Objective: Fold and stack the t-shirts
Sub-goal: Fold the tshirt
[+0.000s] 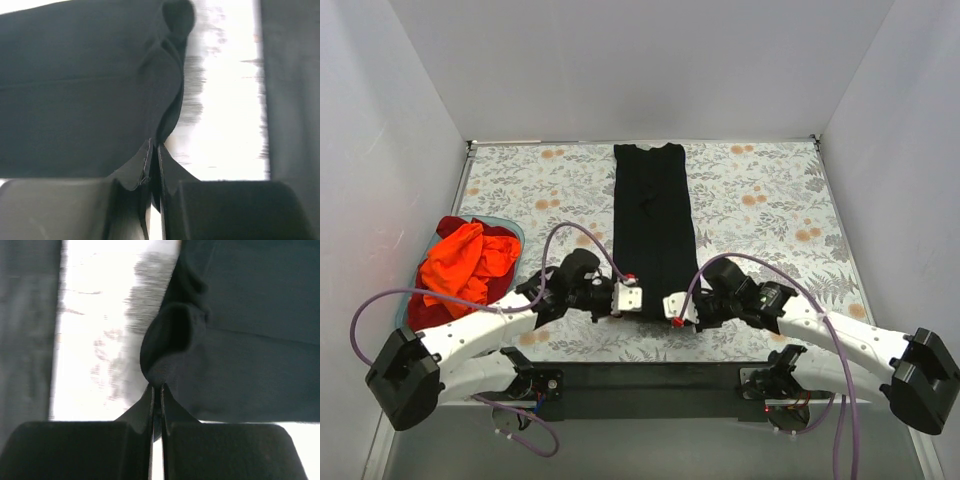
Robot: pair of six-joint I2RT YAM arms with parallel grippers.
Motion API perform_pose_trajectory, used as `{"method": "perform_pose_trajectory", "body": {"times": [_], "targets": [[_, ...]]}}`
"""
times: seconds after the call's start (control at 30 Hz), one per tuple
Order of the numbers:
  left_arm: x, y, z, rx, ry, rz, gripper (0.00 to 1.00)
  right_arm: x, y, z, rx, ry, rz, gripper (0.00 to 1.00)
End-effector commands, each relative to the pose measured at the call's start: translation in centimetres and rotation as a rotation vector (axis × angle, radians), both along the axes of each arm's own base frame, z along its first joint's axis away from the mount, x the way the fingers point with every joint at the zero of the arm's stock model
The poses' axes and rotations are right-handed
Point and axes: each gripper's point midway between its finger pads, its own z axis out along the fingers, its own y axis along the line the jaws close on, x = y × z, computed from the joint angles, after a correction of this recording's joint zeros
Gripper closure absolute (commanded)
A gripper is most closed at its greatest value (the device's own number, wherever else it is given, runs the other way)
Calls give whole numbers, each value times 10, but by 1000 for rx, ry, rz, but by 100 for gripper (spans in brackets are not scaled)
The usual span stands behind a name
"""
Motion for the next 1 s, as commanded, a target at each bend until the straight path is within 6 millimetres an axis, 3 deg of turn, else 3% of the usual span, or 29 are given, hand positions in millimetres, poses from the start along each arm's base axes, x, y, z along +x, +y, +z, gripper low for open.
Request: {"method": "perform_pose_trajectory", "body": {"times": [0.0,0.17,0.2,0.33,0.4,0.5,0.53,0.67,0.7,0.73,0.93,0.97], "targets": [[39,0,26,-38,-97,20,100,34,9,27,36,-60,-28,99],[96,2,42,-63,-191,56,100,85,15,50,65,-123,-34,99],[103,1,34,-53,-181,54,100,91,15,45,49,-116,-29,99],[147,1,38,-72,-233,86,100,132,11,49,48,-171,-13,99],[169,-2,50,-91,-268,96,100,150,14,49,40,-182,-10,99],[201,1,38,-86,-256,110,100,178,13,44,29,-209,9,99],[208,2,37,-86,-261,112,100,186,13,51,38,-236,8,99],[242,4,35,-87,-285,131,100,216,15,43,29,-247,2,99],[253,5,40,-92,-304,139,100,228,15,50,38,-266,-4,99],[259,6,31,-82,-295,141,100,234,15,41,26,-250,-5,99],[298,12,27,-84,-333,173,100,274,15,35,15,-277,-15,99],[301,12,19,-78,-320,179,100,278,15,32,12,-275,-16,99]]}}
